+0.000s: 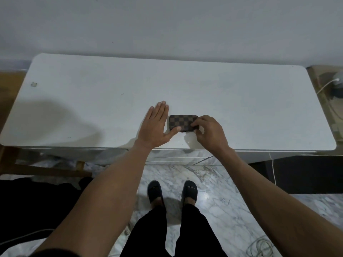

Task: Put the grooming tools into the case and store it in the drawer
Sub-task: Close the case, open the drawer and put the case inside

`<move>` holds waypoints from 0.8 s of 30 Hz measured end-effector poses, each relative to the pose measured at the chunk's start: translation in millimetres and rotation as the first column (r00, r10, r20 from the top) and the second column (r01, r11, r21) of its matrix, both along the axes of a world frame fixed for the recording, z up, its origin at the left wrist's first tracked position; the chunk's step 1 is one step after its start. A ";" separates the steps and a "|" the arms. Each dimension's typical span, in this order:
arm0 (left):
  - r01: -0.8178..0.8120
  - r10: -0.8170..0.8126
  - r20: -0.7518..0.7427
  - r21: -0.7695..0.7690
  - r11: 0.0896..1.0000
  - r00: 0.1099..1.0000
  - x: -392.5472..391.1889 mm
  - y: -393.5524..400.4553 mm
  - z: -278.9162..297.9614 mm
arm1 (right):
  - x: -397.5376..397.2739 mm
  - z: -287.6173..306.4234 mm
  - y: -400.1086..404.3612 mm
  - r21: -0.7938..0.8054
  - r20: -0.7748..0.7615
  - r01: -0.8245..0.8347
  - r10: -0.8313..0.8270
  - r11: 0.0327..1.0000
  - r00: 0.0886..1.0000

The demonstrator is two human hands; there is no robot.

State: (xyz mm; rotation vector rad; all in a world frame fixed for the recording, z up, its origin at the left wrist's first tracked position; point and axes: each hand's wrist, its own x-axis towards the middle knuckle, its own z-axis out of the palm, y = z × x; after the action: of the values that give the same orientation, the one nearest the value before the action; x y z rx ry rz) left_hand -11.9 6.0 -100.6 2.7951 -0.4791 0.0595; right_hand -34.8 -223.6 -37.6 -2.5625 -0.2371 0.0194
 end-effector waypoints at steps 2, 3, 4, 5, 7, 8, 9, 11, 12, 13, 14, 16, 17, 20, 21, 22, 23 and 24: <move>-0.012 0.014 0.028 -0.065 0.998 1.000 -0.6 -1.5 -0.5 | 3.7 0.6 3.3 0.030 -0.015 0.037 -0.037 0.999 0.999; -0.019 0.022 0.036 -0.091 0.996 0.999 -1.9 -3.5 -0.8 | 5.8 -0.9 5.6 0.021 -0.031 0.050 -0.049 0.999 0.998; -0.023 0.026 0.034 -0.103 0.994 0.999 -4.0 -6.6 -0.7 | 7.4 -3.8 7.8 -0.004 -0.048 0.054 -0.054 0.999 0.997; -0.021 0.025 0.031 -0.102 0.995 0.999 -6.8 -10.3 -0.8 | 8.0 -7.5 10.1 -0.026 -0.064 0.052 -0.053 0.998 0.997; 0.004 0.001 0.056 -0.093 0.996 0.998 -13.6 -16.5 -3.4 | 4.7 -14.8 14.8 -0.049 -0.077 0.045 -0.049 0.998 0.996; 0.021 -0.014 0.077 -0.091 0.996 0.997 -15.1 -17.7 -4.9 | 2.3 -18.1 16.7 -0.065 -0.059 0.041 -0.044 0.997 0.997; 0.034 -0.025 0.093 -0.087 0.996 0.995 -15.3 -17.8 -6.5 | -0.1 -21.2 18.1 -0.086 -0.032 0.035 -0.038 0.996 0.999; 0.042 -0.035 0.112 -0.062 0.997 0.993 -14.9 -17.1 -8.4 | -4.8 -25.6 19.7 -0.121 0.009 0.026 -0.026 0.992 1.000; 0.040 -0.034 0.119 -0.046 0.998 0.992 -14.5 -16.9 -8.8 | -6.4 -26.6 20.5 -0.128 0.010 0.030 -0.029 0.991 1.000; 0.038 -0.033 0.123 -0.032 0.999 0.992 -13.9 -17.2 -9.3 | -7.1 -27.2 21.4 -0.128 0.005 0.039 -0.039 0.991 0.999; 0.037 -0.034 0.121 -0.026 0.999 0.992 -13.5 -17.4 -9.5 | -7.4 -27.4 22.1 -0.126 -0.004 0.047 -0.048 0.991 0.999; 0.044 -0.041 0.106 -0.022 0.999 0.993 -14.2 -17.3 -9.3 | -8.0 -26.6 23.2 -0.123 -0.016 0.054 -0.056 0.991 0.998; 0.048 -0.045 0.099 -0.025 0.999 0.994 -14.3 -16.9 -9.5 | -8.0 -26.1 23.1 -0.126 -0.016 0.051 -0.053 0.991 0.998; 0.057 -0.054 0.051 -0.058 0.997 0.997 -13.2 -16.4 -6.6 | -5.2 -20.3 22.7 -0.145 -0.034 0.038 -0.043 0.989 0.998; 0.058 -0.056 0.025 -0.081 0.995 0.998 -13.6 -16.3 -4.9 | -3.7 -17.7 22.2 -0.164 -0.049 0.031 -0.040 0.986 0.998; 0.056 -0.056 -0.003 -0.110 0.992 0.998 -14.4 -15.7 -3.1 | -2.8 -14.7 21.7 -0.190 -0.066 0.018 -0.031 0.982 0.997; 0.051 -0.055 -0.030 -0.139 0.989 0.998 -15.9 -14.4 -1.2 | -3.0 -11.5 20.9 -0.218 -0.077 0.000 -0.018 0.976 0.997; 0.043 -0.052 -0.056 -0.163 0.986 0.997 -18.3 -12.1 0.3 | -4.7 -9.2 19.8 -0.239 -0.082 -0.014 -0.006 0.971 0.997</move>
State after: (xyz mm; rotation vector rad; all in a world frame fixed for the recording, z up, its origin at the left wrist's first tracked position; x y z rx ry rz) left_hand -30.3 -6.1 -100.3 2.6177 -0.5029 0.0040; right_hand -39.4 -203.7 -46.8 -2.7941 -0.2200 0.1637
